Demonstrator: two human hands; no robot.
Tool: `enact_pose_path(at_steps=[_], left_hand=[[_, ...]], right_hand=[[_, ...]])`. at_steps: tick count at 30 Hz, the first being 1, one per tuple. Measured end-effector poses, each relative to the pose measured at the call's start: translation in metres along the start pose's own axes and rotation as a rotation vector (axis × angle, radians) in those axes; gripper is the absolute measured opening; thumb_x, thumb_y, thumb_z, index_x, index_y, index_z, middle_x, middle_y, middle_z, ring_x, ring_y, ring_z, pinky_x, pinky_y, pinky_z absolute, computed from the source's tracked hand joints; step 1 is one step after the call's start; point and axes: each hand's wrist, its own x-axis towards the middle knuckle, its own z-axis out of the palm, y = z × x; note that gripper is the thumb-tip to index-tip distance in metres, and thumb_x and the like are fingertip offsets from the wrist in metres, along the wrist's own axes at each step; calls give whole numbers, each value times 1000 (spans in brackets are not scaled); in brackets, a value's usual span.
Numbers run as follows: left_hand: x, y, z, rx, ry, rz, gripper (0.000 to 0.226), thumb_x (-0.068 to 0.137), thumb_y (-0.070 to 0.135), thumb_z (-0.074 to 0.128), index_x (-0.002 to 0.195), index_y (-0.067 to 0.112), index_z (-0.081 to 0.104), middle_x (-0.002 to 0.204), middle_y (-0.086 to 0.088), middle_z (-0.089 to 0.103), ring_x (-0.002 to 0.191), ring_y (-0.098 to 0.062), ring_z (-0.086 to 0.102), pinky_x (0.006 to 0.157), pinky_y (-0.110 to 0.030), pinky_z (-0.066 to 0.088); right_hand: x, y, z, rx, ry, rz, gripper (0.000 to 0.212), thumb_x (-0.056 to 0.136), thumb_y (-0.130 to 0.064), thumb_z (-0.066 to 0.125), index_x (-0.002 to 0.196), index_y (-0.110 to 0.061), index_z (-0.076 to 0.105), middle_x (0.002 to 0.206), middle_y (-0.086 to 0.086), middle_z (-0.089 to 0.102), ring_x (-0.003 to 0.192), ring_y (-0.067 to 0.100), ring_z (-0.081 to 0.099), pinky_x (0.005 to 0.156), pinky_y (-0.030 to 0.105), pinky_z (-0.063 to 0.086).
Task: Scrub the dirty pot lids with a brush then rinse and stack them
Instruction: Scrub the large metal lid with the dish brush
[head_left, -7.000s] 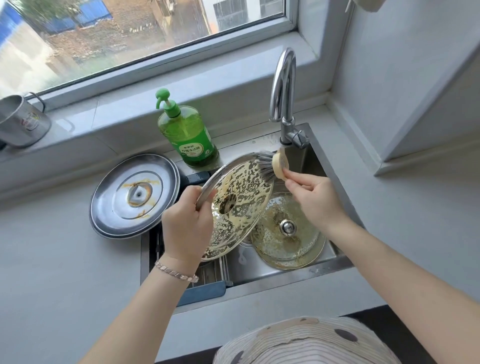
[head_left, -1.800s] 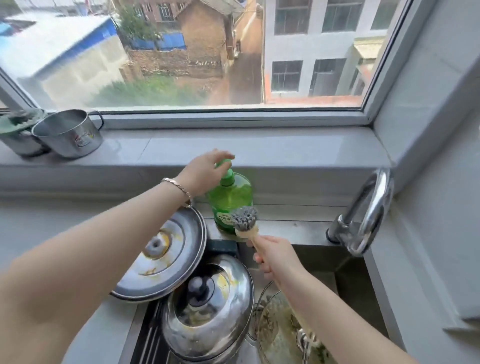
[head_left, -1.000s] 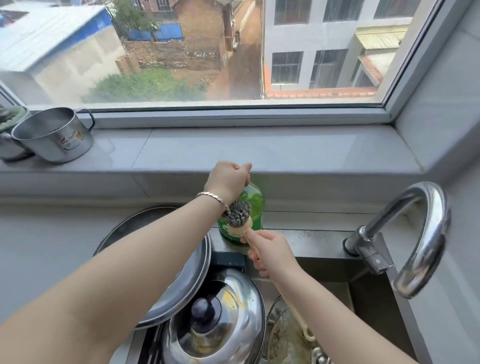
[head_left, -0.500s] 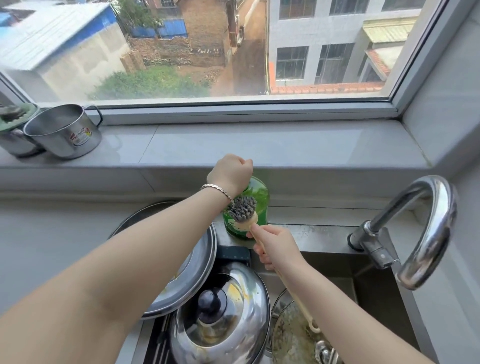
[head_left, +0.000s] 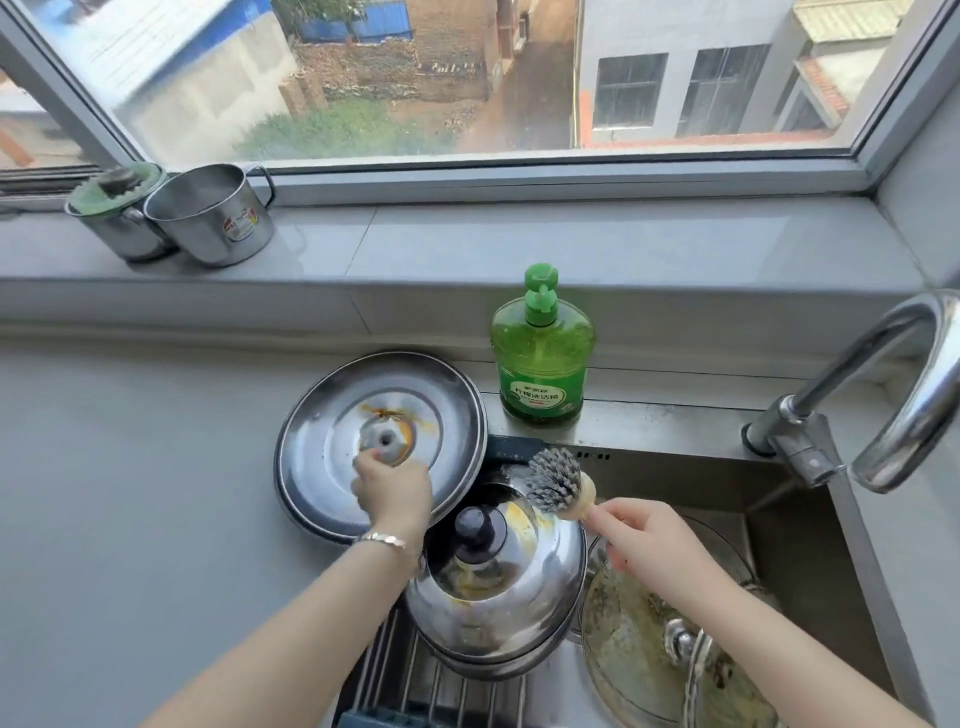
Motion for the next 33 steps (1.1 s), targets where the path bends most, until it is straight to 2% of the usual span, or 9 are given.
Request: enact_pose_path(at_steps=[4, 7, 10, 15, 21, 23, 28, 31, 33], left_hand=[[1, -55, -30, -80, 97, -388, 60, 82, 15, 64, 131, -3, 33, 138, -19, 32, 122, -32, 38, 101, -38, 33], [14, -65, -33, -570, -138, -498, 45, 90, 12, 56, 132, -1, 43, 139, -14, 45, 121, -24, 47, 101, -32, 38], [21, -63, -31, -818, -291, -577, 26, 98, 15, 46, 120, 3, 53, 140, -11, 44, 133, -22, 40, 107, -31, 34], [27, -60, -30, -1055, -301, -529, 18, 97, -2, 39, 87, -1, 54, 99, -16, 60, 129, -27, 45, 102, -36, 39], [20, -58, -45, -1044, -337, -478, 26, 92, -14, 28, 82, -5, 50, 87, -19, 54, 90, -33, 56, 109, -39, 34], [16, -63, -52, -1028, -363, -479, 25, 91, -14, 29, 87, -5, 52, 89, -19, 56, 91, -33, 57, 106, -38, 39], [-14, -66, -85, -935, -431, -428, 31, 86, -17, 33, 96, 0, 56, 96, -16, 63, 87, -29, 60, 59, -32, 59], [-40, -68, -104, -845, -507, -384, 36, 83, -17, 34, 106, 0, 56, 103, -16, 63, 92, -29, 61, 52, -30, 58], [-60, -69, -112, -748, -598, -345, 33, 84, -14, 35, 104, -2, 58, 98, -16, 67, 89, -28, 64, 54, -31, 58]], right_hand=[[-18, 17, 8, -48, 7, 34, 30, 93, -32, 53, 75, -14, 69, 42, -6, 46, 38, 3, 36, 49, 19, 31], [-29, 20, 11, -63, 12, 51, 29, 93, -30, 53, 79, -12, 70, 42, -5, 46, 36, 2, 36, 45, 14, 29], [-38, 24, 11, -63, 24, 68, 29, 93, -35, 52, 78, -17, 70, 42, -5, 48, 36, 2, 37, 50, 20, 32], [-52, 31, 7, -77, 56, 66, 27, 93, -37, 52, 80, -24, 71, 43, -6, 49, 38, 3, 39, 51, 23, 33], [-65, 35, 5, -89, 85, 62, 27, 93, -33, 53, 76, -20, 69, 42, -6, 50, 38, 3, 39, 51, 23, 32], [-69, 35, 4, -95, 85, 60, 29, 93, -34, 53, 75, -19, 69, 44, -6, 50, 39, 4, 39, 51, 23, 33], [-84, 31, -4, -49, 101, 44, 27, 93, -32, 53, 81, -17, 71, 45, -5, 49, 38, 2, 39, 51, 22, 32], [-98, 30, -14, -118, 148, -33, 24, 95, -29, 50, 98, -21, 73, 55, -8, 57, 50, 1, 47, 58, 24, 38], [-110, 29, -21, -163, 179, -80, 29, 97, -27, 48, 122, -30, 60, 86, -10, 67, 78, 1, 59, 70, 20, 43]])
